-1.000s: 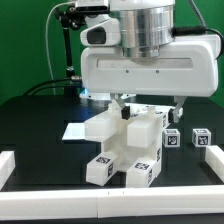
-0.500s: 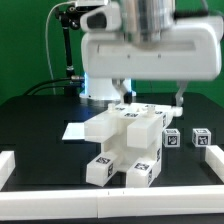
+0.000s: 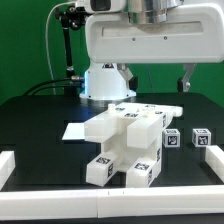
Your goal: Assemble chair
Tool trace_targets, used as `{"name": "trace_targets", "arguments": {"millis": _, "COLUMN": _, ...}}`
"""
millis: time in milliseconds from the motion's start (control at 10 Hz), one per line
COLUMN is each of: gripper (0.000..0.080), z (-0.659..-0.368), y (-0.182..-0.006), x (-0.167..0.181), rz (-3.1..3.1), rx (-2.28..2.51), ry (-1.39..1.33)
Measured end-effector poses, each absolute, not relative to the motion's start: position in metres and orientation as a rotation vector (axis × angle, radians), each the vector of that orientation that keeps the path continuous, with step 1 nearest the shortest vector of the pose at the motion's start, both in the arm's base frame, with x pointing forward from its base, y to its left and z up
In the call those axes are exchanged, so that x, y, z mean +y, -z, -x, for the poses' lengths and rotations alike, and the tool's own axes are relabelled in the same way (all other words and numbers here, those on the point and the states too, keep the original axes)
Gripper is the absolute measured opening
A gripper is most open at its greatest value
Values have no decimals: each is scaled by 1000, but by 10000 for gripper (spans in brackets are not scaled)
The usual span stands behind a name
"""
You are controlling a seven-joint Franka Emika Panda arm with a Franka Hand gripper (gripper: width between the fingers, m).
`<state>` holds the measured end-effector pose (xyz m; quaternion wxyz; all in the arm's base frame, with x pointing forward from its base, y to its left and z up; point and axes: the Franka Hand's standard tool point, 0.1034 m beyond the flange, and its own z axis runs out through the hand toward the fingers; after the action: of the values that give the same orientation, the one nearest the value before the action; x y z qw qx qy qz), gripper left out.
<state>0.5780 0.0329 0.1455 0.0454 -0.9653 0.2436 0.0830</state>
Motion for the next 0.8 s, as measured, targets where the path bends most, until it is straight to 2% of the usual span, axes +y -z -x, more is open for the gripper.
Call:
{"name": "trace_targets", "arguments": {"millis": 200, "gripper": 649, "z": -578, "y": -146, "x": 34, "rz": 2948, "rx": 742, "ry": -254}}
{"name": "trace_targets", "arguments": {"millis": 500, "gripper": 649, "z": -557, "y": -163, "x": 80, "rz": 2998, "rx": 625, "ry": -256}}
{"name": "trace_targets", "arguments": {"millis": 800, "gripper": 649, "z": -558, "y": -161, "x": 81, "rz": 3008, "rx": 615, "ry": -254}}
